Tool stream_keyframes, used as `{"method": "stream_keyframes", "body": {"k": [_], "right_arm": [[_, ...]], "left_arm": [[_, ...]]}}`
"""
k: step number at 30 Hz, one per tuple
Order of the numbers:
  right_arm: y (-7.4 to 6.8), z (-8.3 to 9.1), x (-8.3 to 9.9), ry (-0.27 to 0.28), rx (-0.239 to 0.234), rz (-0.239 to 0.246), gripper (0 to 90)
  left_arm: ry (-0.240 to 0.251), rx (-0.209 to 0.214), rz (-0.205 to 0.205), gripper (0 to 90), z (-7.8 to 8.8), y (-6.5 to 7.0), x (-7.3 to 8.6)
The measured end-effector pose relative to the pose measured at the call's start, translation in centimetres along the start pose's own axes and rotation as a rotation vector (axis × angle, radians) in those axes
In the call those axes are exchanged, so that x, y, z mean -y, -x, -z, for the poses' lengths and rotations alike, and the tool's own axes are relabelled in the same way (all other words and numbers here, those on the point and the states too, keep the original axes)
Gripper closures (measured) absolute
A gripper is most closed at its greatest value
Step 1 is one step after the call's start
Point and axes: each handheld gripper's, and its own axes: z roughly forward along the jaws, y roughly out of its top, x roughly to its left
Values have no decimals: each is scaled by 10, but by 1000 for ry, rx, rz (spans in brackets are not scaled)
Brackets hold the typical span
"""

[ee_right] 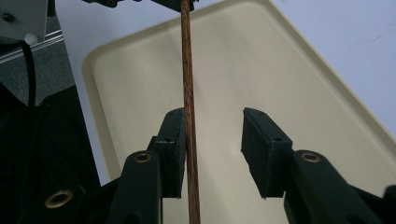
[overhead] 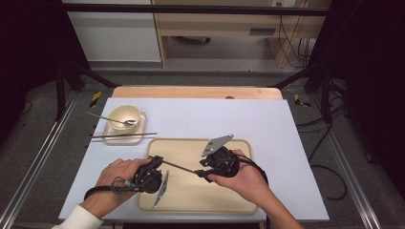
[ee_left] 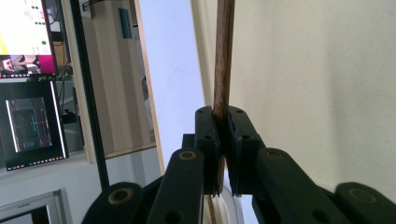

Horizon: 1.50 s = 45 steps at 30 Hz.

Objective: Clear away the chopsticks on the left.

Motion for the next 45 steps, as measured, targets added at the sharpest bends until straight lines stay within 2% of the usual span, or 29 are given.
{"method": "stream_keyframes", "body": {"k": [9, 13, 15, 16, 17, 20, 21, 22, 23, 25, 26, 27, 28, 34, 40, 44, 45], "right_arm": [[-5, -10, -3, -22, -43, -6, 623], [-9, -16, -5, -38, -61, -2, 639], [-9, -20, -6, -50, -76, 2, 647], [-9, -22, -6, -58, -81, -4, 651], [-8, -23, -7, -65, -88, 4, 655], [-6, -28, -9, -68, -112, -12, 673], [-5, -29, -10, -74, -121, -19, 683], [-4, -30, -10, -79, -131, -28, 690], [-4, -32, -11, -89, -143, -40, 695], [-3, -35, -12, -97, -163, -56, 707], [-3, -36, -12, -102, -172, -63, 714], [-3, -37, -13, -103, -180, -67, 720], [-3, -38, -13, -103, -180, -73, 730], [-3, -39, -15, -98, -186, -76, 795], [-3, -38, -14, -97, -173, -84, 835], [-2, -37, -13, -96, -165, -91, 848], [-1, -37, -12, -96, -167, -80, 848]], "left_arm": [[10, -10, -15, 842, -2, 6, -5], [23, -16, -10, 842, -1, 8, -9], [45, -28, 0, 842, -2, 10, -10], [40, -27, -5, 841, -1, 10, -11], [18, -28, -34, 841, 1, 9, -11], [43, -31, -23, 841, 0, 11, -13], [60, -30, -1, 841, 0, 12, -13], [58, -27, -29, 841, 0, 11, -14], [35, -28, -57, 842, 1, 10, -15], [-1, -34, -79, 841, 4, 9, -15], [46, -36, -35, 842, 1, 13, -15], [19, -38, -66, 841, 3, 11, -16], [44, -37, -38, 841, 2, 14, -16], [52, -47, -47, 841, 2, 15, -18], [63, -46, -30, 840, 3, 16, -18], [79, -52, 5, 818, 3, 17, -18], [82, -51, 11, 818, 3, 18, -17]]}}
